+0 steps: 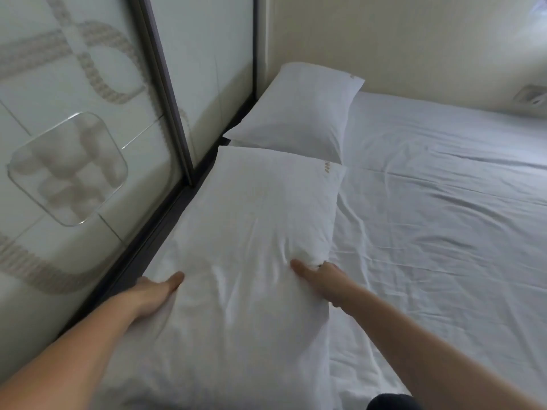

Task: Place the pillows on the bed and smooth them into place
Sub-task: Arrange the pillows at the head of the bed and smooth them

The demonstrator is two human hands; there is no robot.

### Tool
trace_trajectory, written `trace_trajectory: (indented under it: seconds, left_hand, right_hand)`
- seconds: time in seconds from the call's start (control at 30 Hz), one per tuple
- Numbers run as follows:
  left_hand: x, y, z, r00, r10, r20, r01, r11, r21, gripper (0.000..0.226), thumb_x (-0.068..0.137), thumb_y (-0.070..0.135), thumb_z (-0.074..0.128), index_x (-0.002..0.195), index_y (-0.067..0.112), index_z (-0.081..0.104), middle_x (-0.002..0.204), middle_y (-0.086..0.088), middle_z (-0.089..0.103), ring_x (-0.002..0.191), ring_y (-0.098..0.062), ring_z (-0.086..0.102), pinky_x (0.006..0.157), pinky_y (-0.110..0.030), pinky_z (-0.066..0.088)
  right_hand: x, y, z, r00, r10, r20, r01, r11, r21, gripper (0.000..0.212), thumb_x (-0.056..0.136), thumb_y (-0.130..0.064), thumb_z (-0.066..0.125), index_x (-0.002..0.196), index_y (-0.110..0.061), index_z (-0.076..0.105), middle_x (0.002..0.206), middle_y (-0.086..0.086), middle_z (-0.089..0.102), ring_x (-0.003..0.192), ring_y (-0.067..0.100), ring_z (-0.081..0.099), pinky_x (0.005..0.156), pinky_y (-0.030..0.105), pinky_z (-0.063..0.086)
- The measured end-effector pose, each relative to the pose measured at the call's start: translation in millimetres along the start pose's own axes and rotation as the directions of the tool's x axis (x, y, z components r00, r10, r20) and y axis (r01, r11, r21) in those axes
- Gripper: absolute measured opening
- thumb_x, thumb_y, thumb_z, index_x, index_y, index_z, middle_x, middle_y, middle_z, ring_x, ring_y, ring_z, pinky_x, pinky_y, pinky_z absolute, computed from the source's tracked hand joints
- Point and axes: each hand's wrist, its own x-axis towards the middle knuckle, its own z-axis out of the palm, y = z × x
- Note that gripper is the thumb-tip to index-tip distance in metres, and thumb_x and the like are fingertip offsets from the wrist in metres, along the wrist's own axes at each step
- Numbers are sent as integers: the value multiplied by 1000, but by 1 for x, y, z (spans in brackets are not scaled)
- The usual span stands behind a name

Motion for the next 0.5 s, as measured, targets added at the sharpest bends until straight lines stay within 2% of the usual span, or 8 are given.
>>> trace_trajectory:
  seconds: [0.03, 0.07, 0.13, 0.17, 0.23, 0.33, 0.43, 0.5]
  left_hand:
    - [-2, 19, -4, 995, 23, -97, -14, 996, 87, 106, 73, 82, 38, 150, 11, 22, 155, -19, 31, 139, -39, 34, 114, -49, 30]
    - [-5, 43, -8, 971, 97, -217, -58, 982, 178, 102, 72, 82, 33, 149, 15, 26, 151, -19, 35, 136, -40, 37, 111, -52, 32]
    - [-15, 104, -7, 852, 356, -383, -247, 920, 305, 90, 76, 77, 27, 146, 20, 28, 146, -17, 41, 133, -39, 40, 107, -54, 33]
    - [-21, 137, -1, 780, 488, -392, -365, 864, 347, 86, 80, 75, 26, 147, 21, 26, 149, -15, 40, 136, -37, 36, 109, -55, 30]
    - [-35, 195, 14, 647, 686, -333, -545, 722, 427, 83, 83, 71, 20, 151, 25, 13, 159, -9, 26, 146, -31, 19, 117, -54, 17]
    - [-42, 266, 33, 507, 828, -240, -637, 547, 543, 79, 85, 68, 13, 152, 29, -3, 165, -3, 4, 151, -26, -3, 120, -51, 0]
    - [-23, 321, 42, 460, 872, -169, -648, 459, 608, 74, 91, 61, 18, 152, 27, -6, 165, -5, 1, 151, -26, -5, 121, -51, 0]
    - [-1, 340, 50, 484, 863, -147, -632, 461, 622, 71, 93, 56, 20, 153, 25, -4, 164, -6, 3, 151, -27, -2, 121, -50, 2]
  right_hand:
    - [7, 0, -16, 999, 32, -14, -32, 999, 6, 94, 70, -87, 37, 111, -7, 62, 106, 12, 68, 101, 33, 67, 73, 35, 51]
    - [19, -1, -33, 996, 45, -77, -45, 999, 7, 93, 70, -88, 31, 101, -6, 63, 92, 10, 67, 93, 32, 68, 69, 34, 49]
    - [53, -8, -74, 962, 31, -273, -43, 998, -38, 84, 77, -84, 29, 96, -8, 60, 95, 10, 63, 94, 33, 63, 75, 37, 44]
    - [73, -14, -96, 937, 12, -350, -33, 998, -53, 78, 81, -78, 32, 96, -7, 61, 103, 13, 63, 96, 34, 61, 77, 38, 42]
    - [112, -29, -135, 907, -32, -420, 6, 998, -65, 61, 89, -64, 40, 79, -5, 55, 112, 18, 63, 92, 35, 58, 76, 38, 43]
    - [172, -50, -181, 887, -103, -450, 26, 985, -173, 47, 94, -45, 47, 67, -7, 46, 111, 21, 65, 85, 33, 54, 73, 35, 42]
    - [224, -67, -202, 873, -174, -456, 30, 951, -307, 36, 94, -41, 49, 74, -10, 49, 108, 18, 67, 89, 33, 59, 71, 33, 39]
    - [257, -72, -206, 864, -209, -458, 37, 934, -355, 32, 93, -41, 49, 91, -11, 59, 109, 15, 67, 98, 33, 63, 71, 32, 39]
